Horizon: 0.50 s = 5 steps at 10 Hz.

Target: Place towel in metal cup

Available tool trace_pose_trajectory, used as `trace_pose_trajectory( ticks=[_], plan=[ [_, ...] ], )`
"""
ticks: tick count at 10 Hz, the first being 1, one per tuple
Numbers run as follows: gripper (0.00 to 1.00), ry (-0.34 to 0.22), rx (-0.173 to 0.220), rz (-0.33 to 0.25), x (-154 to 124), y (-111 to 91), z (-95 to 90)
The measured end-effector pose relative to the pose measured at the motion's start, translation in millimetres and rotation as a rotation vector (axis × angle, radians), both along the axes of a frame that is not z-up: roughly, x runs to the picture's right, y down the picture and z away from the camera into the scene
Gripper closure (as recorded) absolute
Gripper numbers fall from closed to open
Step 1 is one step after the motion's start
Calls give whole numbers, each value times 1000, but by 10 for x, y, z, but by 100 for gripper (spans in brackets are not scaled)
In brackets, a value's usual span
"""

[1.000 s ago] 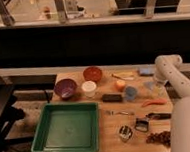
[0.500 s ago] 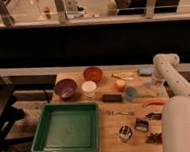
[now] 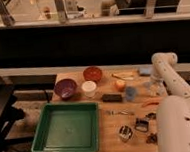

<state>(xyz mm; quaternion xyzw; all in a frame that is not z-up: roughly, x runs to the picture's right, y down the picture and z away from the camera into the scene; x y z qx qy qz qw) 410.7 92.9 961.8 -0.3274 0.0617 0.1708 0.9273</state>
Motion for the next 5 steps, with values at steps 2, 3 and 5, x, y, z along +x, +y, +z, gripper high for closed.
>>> trace_pose_trajectory(
  ticks=[2, 3, 5],
  plan=[
    [76, -3, -27, -4, 1, 0, -7],
    [88, -6, -25, 3, 7, -7, -34],
    [100, -5, -25, -2, 1, -20, -37]
  ],
)
